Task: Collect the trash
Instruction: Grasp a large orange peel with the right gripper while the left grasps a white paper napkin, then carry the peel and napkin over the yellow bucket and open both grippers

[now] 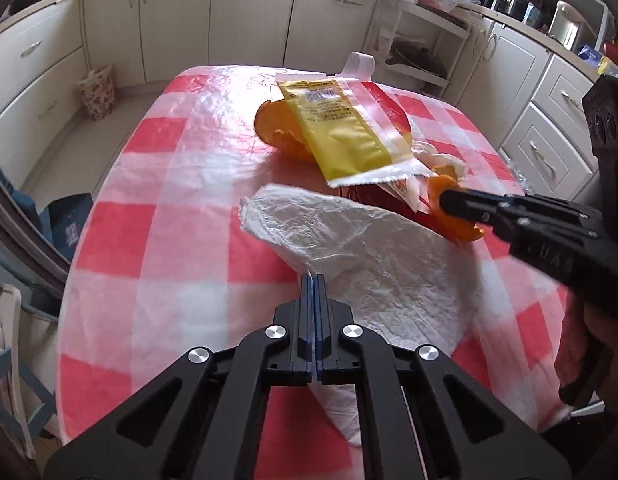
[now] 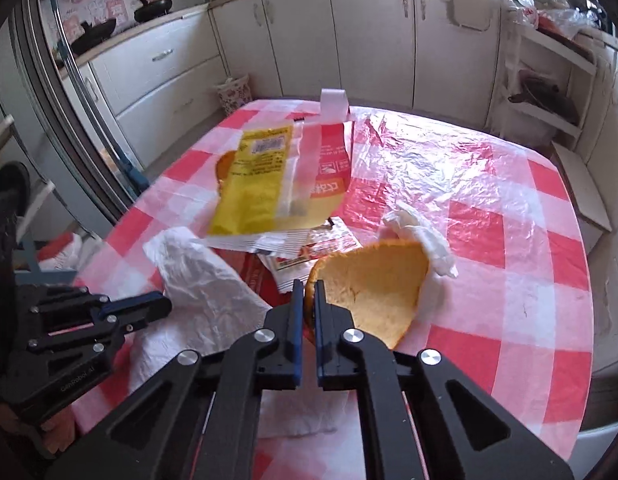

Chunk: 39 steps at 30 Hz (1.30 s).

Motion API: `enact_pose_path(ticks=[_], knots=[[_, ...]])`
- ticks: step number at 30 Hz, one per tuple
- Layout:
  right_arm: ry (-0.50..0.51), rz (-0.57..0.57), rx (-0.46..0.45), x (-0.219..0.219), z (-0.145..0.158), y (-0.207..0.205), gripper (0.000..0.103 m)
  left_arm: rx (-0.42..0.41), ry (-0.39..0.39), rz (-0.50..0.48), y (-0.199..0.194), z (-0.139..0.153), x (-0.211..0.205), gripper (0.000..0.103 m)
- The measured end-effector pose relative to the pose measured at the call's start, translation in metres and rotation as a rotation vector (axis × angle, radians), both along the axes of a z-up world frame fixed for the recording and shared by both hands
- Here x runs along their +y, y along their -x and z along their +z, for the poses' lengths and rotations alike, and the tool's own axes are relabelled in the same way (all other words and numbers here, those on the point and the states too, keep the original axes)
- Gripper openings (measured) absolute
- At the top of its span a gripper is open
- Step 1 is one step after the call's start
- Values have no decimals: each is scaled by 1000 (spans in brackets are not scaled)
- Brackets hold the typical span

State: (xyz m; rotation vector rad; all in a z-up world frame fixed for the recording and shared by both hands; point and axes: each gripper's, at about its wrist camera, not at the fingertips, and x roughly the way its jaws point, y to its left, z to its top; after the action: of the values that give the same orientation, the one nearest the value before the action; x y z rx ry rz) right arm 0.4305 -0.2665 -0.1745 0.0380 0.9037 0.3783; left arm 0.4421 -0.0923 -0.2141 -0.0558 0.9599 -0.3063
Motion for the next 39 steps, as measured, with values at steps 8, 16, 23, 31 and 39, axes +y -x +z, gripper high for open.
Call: enact_pose_path(ticks=[8,16,23,31,39], knots=[[-125,-15,62,-19,8,45,5,57,8,-3,42,3,42,2],[-33,-4,82,-18,-10,54,24,11,-106,21,47,5,19,80],[62,19,74,-6,-24,55,28,-36,-208,-26,47,-10,-19,64],[34,12,49,-11,-15,57,9,29,-62,-11,37,2,1,4],[-89,-10,45,-28,0,65,6,11,115,-7,63,33,30,4]])
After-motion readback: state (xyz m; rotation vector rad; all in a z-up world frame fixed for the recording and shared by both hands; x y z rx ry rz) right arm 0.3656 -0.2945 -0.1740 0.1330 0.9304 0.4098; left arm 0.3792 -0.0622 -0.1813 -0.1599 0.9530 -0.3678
